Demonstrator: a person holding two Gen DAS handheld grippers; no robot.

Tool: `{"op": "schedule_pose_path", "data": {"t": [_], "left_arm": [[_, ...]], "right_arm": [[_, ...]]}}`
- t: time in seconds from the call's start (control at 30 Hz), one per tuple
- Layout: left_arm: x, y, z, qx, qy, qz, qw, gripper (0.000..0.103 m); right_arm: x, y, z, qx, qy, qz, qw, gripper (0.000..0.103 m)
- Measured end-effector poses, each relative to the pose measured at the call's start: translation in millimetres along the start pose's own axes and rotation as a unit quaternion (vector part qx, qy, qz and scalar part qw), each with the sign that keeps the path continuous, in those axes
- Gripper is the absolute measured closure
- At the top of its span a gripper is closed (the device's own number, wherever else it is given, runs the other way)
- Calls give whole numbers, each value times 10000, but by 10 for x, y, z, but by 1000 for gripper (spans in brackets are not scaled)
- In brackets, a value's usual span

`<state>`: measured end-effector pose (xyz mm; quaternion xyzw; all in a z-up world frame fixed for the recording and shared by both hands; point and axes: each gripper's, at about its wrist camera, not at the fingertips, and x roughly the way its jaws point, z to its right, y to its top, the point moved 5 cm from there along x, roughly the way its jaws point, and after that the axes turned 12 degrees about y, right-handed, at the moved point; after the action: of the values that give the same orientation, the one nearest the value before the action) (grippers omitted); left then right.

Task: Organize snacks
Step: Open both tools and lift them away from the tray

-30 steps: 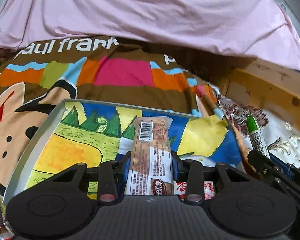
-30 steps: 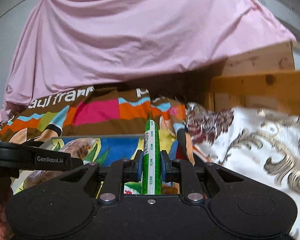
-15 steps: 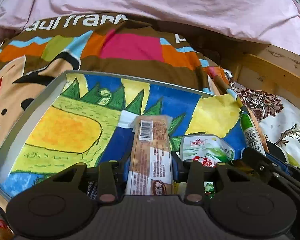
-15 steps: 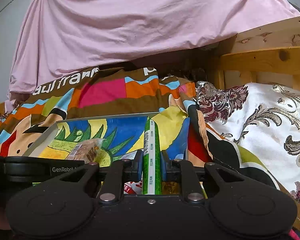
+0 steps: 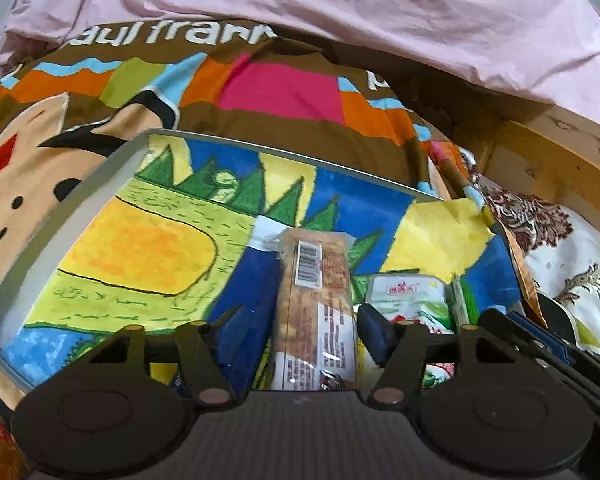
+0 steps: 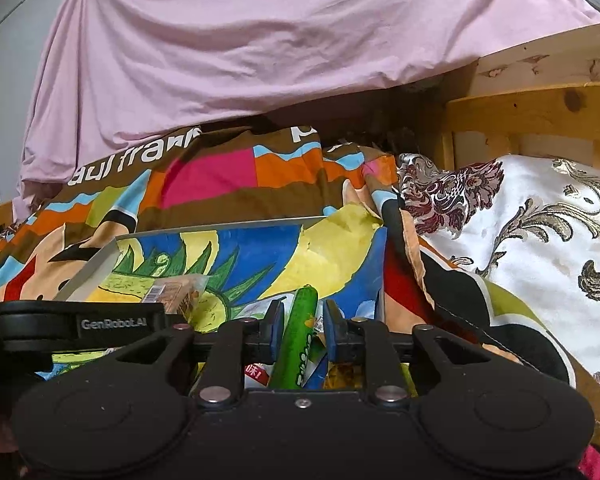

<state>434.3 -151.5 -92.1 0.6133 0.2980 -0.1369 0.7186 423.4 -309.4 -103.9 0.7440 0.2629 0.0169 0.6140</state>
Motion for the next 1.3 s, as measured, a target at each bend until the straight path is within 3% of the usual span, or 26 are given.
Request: {"op": "schedule_pose_path", "data": {"t": [0.2, 0.4, 0.47, 0.67, 0.97, 1.3], "left_arm": [[-160, 83, -137, -113, 190, 279, 9994, 19], [-532, 264, -335, -230, 270, 640, 9973, 4], [-680, 312, -404, -306, 300, 809, 9958, 2], [-1146, 375, -671, -660, 205, 997, 9926, 1], [-1777, 306, -1111, -858, 268, 1187, 9889, 0], [-2298, 19, -1526, -843, 99, 1213, 9890, 0]], "right_arm": [[-128, 100, -30, -44, -105, 101, 9999, 62], [-550, 344, -103, -27, -222, 430, 9988, 31], [-710, 415, -155, -31, -268, 530, 9982, 19], [-1159, 549, -416, -377, -411, 704, 9960, 3], [-1791, 614, -819, -764, -400, 991, 9913, 1], [-2288, 439, -1130, -976, -485, 1163, 9872, 1]]}}
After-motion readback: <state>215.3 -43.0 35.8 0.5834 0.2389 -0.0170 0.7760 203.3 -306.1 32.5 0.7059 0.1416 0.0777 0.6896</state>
